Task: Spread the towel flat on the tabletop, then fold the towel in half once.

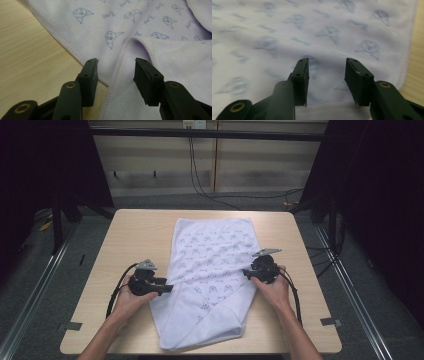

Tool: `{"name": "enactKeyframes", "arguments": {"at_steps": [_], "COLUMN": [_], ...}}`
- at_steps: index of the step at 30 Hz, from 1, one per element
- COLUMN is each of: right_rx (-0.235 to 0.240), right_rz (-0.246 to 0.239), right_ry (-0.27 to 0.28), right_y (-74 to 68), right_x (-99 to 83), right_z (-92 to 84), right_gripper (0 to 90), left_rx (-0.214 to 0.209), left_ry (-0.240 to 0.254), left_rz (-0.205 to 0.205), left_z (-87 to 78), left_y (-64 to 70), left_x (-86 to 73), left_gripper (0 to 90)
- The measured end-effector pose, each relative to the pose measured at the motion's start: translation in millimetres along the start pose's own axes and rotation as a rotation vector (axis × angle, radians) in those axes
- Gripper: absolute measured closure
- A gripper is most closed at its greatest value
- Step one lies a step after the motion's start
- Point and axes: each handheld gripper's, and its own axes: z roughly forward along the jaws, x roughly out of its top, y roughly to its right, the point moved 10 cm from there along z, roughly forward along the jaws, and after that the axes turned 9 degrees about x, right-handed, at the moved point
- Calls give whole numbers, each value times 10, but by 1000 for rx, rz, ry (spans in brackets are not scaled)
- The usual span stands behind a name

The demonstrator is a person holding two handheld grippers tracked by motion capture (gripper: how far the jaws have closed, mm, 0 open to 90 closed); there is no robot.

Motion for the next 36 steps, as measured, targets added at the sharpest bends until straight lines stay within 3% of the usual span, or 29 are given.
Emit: {"name": "enactKeyframes", "arguments": {"at_steps": [2,5,6,7,9,14,16,17,19,20,23,25,32,34,36], "right_rx": [52,167,260,260,346,494,539,566,624,643,682,711,720,729,742], "right_rz": [-49,-97,-103,-103,-107,-157,-183,-197,-207,-220,-249,-260,-277,-300,-310], "right_ry": [0,-8,-5,-5,3,-25,-37,-45,-59,-67,-96,-109,-126,-119,-112], "right_y": [-265,-695,-969,-969,-1248,-1922,-2152,-2262,-2463,-2537,-2709,-2782,-2785,-2789,-2804], "right_x": [-2,-37,-64,-64,-92,-169,-178,-180,-186,-196,-268,-329,-440,-458,-473], "right_z": [-102,-224,-283,-283,-323,-240,-148,-106,-44,-11,71,84,40,-14,-65], "right_gripper": [562,574,573,573,571,581,576,569,555,547,526,518,471,470,466], "left_rx": [12,8,27,23,38,45,50,65,37,29,17,1,1,13,-4], "left_ry": [14,12,8,1,-7,-30,-39,-40,-50,-49,-37,-18,-19,-39,-36], "left_rz": [1,-6,0,-6,-1,-24,-7,6,21,23,27,4,-21,-20,-19], "left_z": [-83,-172,-193,-209,-234,-216,-177,-174,-180,-178,-181,-190,-205,-179,-163], "left_y": [1,18,5,6,-15,-61,-55,-63,-45,-40,-27,-13,-45,-50,-24], "left_x": [4,-40,-75,-116,-193,-285,-302,-300,-320,-328,-307,-277,-283,-320,-312], "left_gripper": [534,537,562,562,596,628,621,661,843,896,900,900,889,813,775]}}
